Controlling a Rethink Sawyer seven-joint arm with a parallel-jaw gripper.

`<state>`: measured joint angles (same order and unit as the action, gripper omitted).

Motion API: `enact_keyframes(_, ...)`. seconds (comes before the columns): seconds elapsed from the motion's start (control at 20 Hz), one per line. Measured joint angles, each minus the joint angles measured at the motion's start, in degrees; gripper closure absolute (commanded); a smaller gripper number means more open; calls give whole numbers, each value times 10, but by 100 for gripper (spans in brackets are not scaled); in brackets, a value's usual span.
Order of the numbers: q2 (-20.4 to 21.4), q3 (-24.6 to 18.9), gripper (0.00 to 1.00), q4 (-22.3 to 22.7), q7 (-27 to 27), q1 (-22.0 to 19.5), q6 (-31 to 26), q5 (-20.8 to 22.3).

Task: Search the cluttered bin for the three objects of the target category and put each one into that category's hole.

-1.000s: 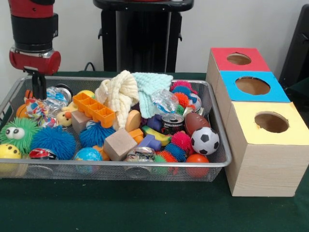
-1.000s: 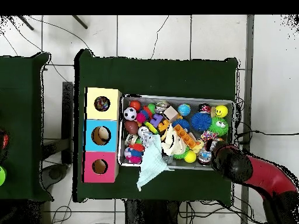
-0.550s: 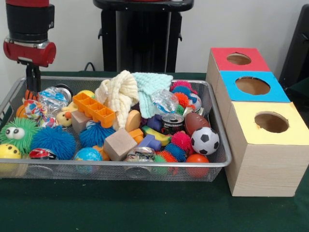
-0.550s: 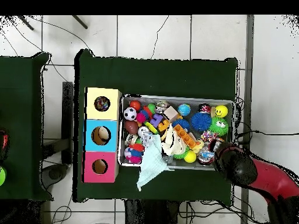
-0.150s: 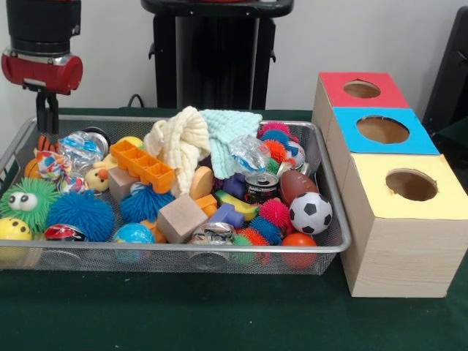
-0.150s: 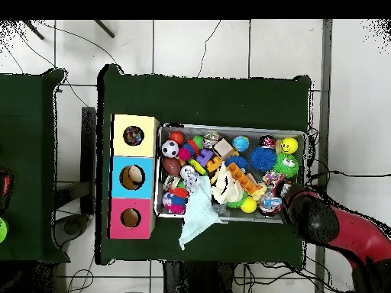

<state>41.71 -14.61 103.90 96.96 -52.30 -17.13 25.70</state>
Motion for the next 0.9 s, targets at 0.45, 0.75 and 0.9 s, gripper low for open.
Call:
enact_keyframes(0.45, 34, -2, 0, 5, 0, 24, -41, -2)
enact_keyframes(0.75, 41, -6, 0, 7, 0, 23, -44, -2)
enact_keyframes(0.9, 42, -6, 0, 8, 0, 23, -44, -1)
